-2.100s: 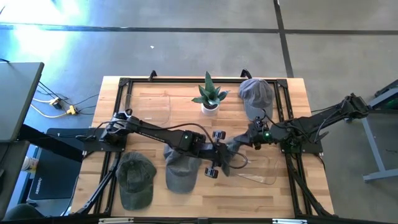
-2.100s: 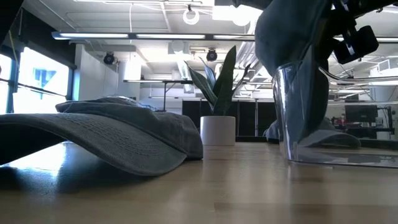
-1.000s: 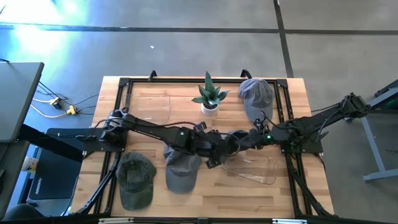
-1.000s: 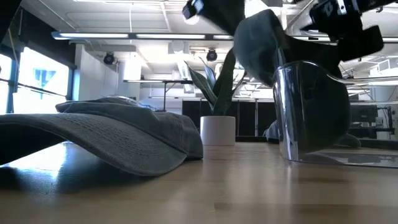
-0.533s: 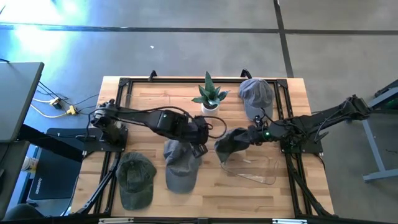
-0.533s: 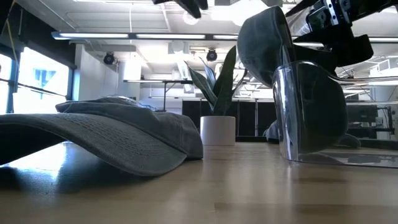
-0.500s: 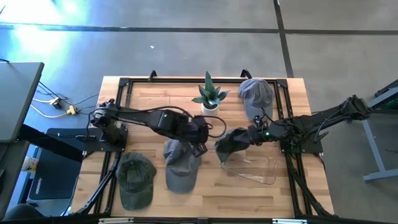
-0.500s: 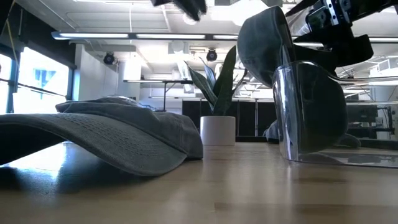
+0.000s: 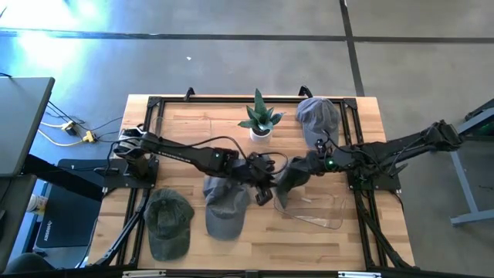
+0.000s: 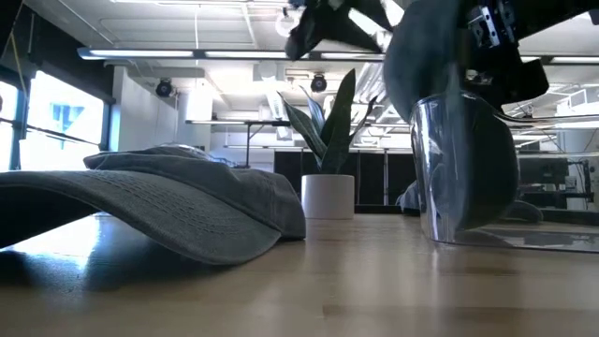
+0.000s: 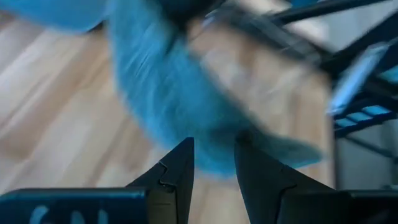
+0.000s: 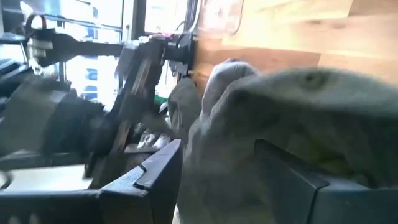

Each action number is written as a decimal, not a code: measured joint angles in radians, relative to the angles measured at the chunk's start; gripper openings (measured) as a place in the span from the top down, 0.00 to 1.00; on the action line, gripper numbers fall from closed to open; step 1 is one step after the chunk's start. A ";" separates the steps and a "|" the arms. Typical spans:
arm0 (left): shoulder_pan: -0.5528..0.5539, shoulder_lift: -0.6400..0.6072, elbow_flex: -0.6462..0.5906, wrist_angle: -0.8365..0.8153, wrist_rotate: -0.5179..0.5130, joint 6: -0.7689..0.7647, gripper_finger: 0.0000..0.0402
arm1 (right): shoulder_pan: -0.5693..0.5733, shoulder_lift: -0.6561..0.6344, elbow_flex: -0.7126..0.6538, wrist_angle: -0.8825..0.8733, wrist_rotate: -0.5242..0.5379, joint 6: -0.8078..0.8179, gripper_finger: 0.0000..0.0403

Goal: Pick & Place hat
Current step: Put the right black cap into the right transparent bin

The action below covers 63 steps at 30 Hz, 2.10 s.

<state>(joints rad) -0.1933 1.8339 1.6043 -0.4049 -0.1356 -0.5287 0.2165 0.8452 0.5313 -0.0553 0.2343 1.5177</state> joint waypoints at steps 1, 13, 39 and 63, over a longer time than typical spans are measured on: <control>-0.004 0.000 0.000 0.038 0.016 0.001 0.73 | -0.009 0.000 0.000 0.000 -0.004 0.000 0.52; -0.016 -0.038 0.104 0.029 0.131 -0.052 0.73 | -0.060 0.092 0.000 0.106 -0.039 -0.068 0.52; -0.016 -0.065 0.274 -0.591 -0.083 -0.037 0.73 | 0.060 0.002 0.102 0.054 -0.273 -0.255 0.54; 0.023 -0.169 0.274 -0.931 -0.200 -0.160 0.73 | 0.000 0.665 0.728 -0.576 0.007 -0.818 0.95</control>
<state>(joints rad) -0.1703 1.6651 1.8787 -1.3354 -0.3355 -0.6886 0.2164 1.5100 1.2598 -0.6309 0.2411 0.6995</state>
